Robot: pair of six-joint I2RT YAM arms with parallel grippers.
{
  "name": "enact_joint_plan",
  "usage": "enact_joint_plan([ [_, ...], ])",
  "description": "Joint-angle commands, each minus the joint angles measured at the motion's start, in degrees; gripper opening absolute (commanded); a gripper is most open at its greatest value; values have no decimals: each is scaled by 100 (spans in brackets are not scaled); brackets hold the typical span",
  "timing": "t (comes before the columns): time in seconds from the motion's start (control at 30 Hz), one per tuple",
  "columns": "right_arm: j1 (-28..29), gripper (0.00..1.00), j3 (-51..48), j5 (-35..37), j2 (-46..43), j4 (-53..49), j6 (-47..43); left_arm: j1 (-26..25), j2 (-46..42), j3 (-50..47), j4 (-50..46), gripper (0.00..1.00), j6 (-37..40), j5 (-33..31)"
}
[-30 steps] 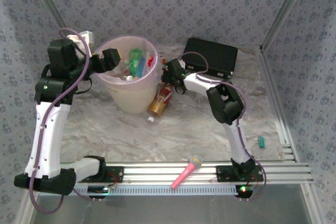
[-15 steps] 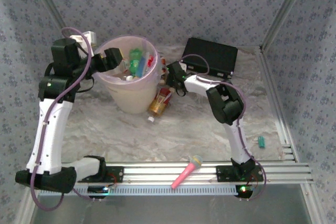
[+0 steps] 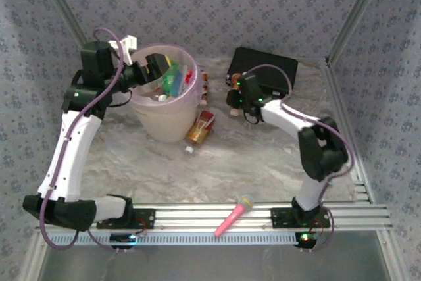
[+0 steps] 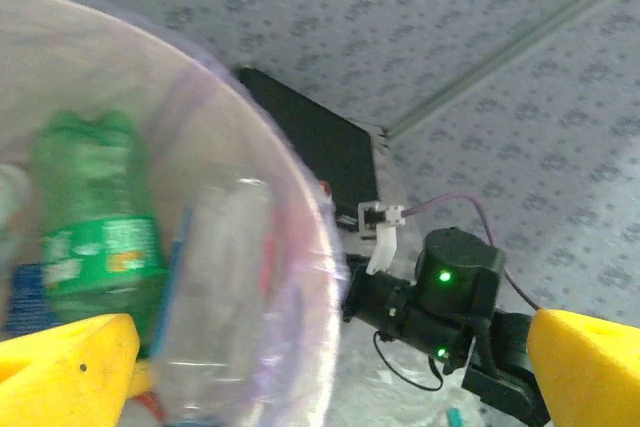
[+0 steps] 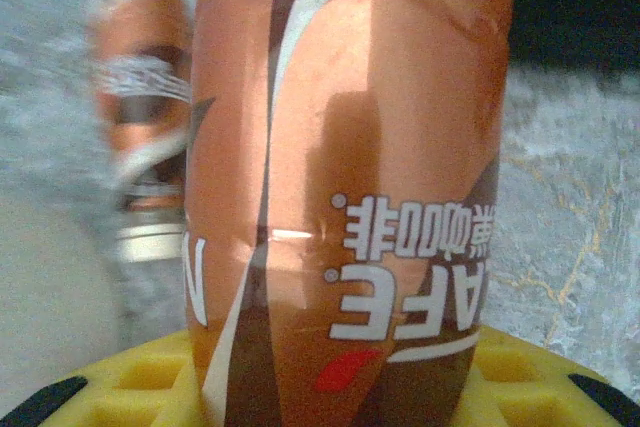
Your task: Put the plastic bottles in the bin
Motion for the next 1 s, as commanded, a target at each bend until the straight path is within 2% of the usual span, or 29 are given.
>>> enact_joint_plan([
  [0.0, -310, 41, -497, -1620, -870, 233, -365, -392, -53, 215, 526, 100, -275, 398],
  [0.13, -276, 40, -886, -2208, -1960, 209, -621, -833, 182, 403, 654, 100, -377, 394],
  [0.27, -30, 39, -999, -2373, -2715, -87, -1108, -1267, 458, 573, 711, 100, -436, 403],
  [0.43, 219, 39, -1332, -2563, -3436, 507, -945, -1774, 841, 790, 612, 100, -311, 221],
  [0.77, 766, 39, -892, -2724, -3428, 666, -938, -2351, 1297, 841, 608, 100, -332, 84],
  [0.97, 845, 38, -910, -2670, -3447, 1026, -895, -2425, 1413, 865, 555, 93, -378, 51],
])
